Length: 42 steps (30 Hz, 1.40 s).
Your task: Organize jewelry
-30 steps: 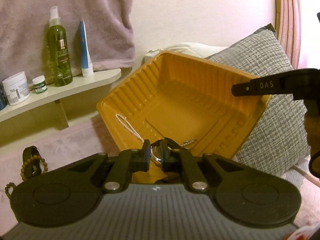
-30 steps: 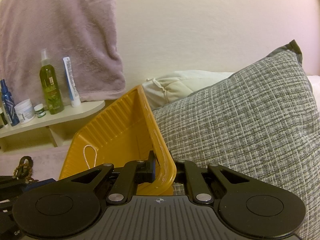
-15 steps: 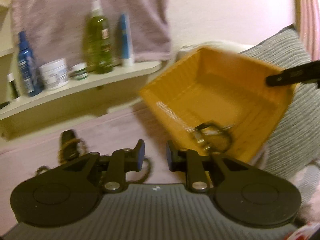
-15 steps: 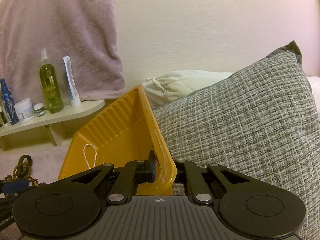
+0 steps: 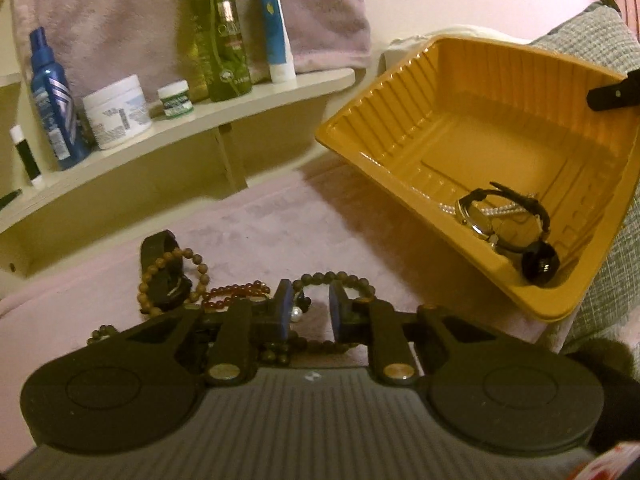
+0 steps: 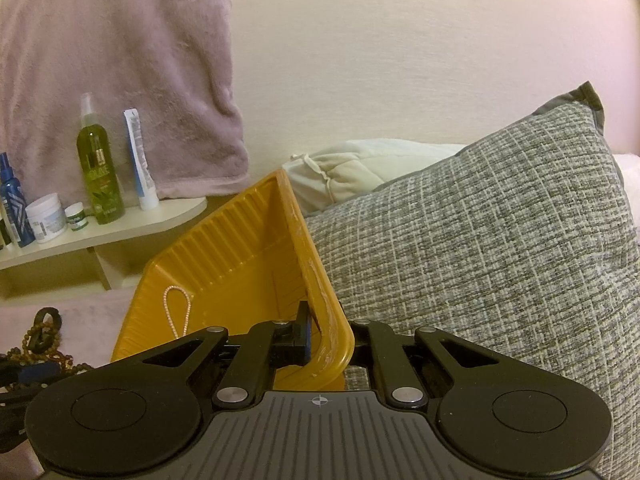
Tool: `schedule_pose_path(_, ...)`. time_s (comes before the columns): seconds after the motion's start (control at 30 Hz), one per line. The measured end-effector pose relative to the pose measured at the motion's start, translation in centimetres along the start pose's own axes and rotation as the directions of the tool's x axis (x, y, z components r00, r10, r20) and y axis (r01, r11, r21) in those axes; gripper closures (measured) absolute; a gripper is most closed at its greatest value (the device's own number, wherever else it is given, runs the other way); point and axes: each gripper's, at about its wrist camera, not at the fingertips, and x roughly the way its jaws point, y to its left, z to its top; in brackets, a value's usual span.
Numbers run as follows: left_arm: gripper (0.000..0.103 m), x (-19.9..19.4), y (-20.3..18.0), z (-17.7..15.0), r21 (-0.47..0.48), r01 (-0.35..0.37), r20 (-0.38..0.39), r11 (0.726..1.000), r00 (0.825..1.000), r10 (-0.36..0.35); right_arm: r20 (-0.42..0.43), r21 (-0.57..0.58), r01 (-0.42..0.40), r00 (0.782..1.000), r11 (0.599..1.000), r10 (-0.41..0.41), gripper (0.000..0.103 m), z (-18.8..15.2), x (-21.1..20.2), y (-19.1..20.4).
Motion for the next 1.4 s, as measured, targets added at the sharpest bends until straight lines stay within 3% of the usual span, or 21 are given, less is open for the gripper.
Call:
schedule_pose_path(0.23,0.088,1.4,0.6,-0.1,-0.005,0.011,-0.038,1.0,0.999,-0.011,-0.002,0.0,0.002,1.0,1.0,-0.002,0.094,0.0,0.2,-0.1)
schedule_pose_path(0.37,0.095,1.6,0.4,0.1,0.008,0.006,-0.055,1.0,0.998,-0.005,-0.002,0.001,0.001,1.0,1.0,-0.001,0.094,0.0,0.4,-0.2)
schedule_pose_path(0.73,0.097,0.0,0.1,0.6,0.008,-0.011,-0.006,1.0,1.0,0.011,-0.002,0.0,0.001,1.0,1.0,-0.001,0.094,0.0,0.4,-0.2)
schedule_pose_path(1.07,0.097,-2.7,-2.0,4.5,-0.048,0.1,0.097,0.994,0.991,-0.095,0.0,0.0,-0.003,1.0,1.0,0.003,0.094,0.2,0.5,-0.1)
schedule_pose_path(1.4,0.097,-2.9,-5.8,5.4,-0.013,0.175,0.109,0.985,0.979,-0.172,0.001,0.003,-0.004,1.0,1.0,0.004,0.094,0.2,0.4,-0.1)
